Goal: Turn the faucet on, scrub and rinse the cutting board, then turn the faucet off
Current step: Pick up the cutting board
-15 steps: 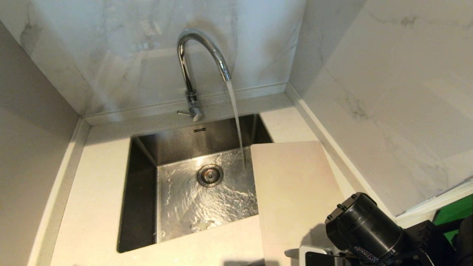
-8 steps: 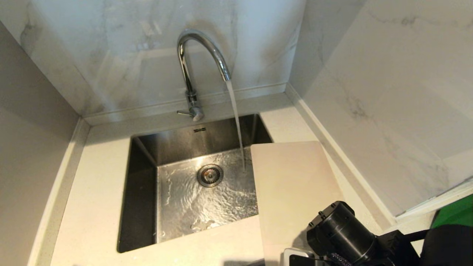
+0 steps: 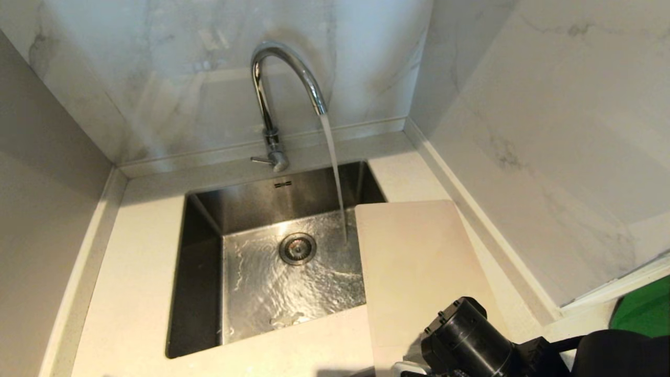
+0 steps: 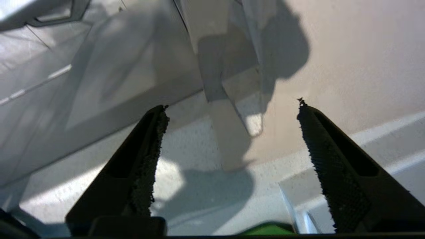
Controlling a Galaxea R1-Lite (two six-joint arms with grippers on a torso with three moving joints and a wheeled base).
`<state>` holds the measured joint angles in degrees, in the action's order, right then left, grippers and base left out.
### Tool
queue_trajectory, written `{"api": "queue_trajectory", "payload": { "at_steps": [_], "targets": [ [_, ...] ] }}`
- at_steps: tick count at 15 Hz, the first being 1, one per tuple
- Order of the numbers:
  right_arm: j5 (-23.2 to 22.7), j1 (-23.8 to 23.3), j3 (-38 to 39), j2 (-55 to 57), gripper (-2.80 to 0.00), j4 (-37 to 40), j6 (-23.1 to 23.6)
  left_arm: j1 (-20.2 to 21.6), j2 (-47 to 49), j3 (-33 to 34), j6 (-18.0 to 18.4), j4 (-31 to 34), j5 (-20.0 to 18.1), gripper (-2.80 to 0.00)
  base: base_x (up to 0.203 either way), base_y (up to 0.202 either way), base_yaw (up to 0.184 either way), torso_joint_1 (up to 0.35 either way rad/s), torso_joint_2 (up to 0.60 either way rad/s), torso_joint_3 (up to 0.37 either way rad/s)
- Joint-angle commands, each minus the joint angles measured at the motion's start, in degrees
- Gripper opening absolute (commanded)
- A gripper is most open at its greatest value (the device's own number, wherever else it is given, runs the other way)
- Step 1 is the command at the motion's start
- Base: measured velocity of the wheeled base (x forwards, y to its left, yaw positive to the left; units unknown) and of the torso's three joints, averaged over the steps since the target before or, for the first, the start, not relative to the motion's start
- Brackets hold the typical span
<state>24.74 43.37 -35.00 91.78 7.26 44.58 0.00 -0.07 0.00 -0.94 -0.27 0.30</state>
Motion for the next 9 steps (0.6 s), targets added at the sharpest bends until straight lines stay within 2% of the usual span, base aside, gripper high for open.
{"api": "queue_trajectory", "payload": {
  "at_steps": [1, 2, 5, 6, 9],
  "targets": [
    [-3.43, 0.05, 4.13, 0.08, 0.0, -5.05, 0.3, 0.05, 0.07, 0.05, -0.05, -0.08, 0.06, -2.8, 0.0, 0.0, 0.0, 0.0, 0.0, 0.0],
    [-5.69, 0.04, 5.23, -0.08, 0.0, -7.26, 0.4, 0.03, 0.07, 0.08, -0.02, -0.08, 0.06, -2.8, 0.0, 0.0, 0.0, 0.0, 0.0, 0.0],
    [-9.65, -0.04, 5.43, -0.26, 0.0, -7.7, 0.69, 0.0, 0.07, 0.09, -0.11, -0.08, 0.06, -2.8, 0.0, 0.0, 0.0, 0.0, 0.0, 0.0],
    [-11.09, -0.27, 5.52, -0.21, 0.0, -7.66, 1.73, 0.0, 0.07, 0.09, -0.11, -0.08, 0.06, -2.8, 0.0, 0.0, 0.0, 0.0, 0.0, 0.0],
    [-11.33, -2.78, 6.29, -0.12, 0.0, -8.39, 7.91, 0.0, 0.07, 0.09, -0.2, -0.08, 0.06, -2.8, 0.0, 0.0, 0.0, 0.0, 0.0, 0.0]
  ]
}}
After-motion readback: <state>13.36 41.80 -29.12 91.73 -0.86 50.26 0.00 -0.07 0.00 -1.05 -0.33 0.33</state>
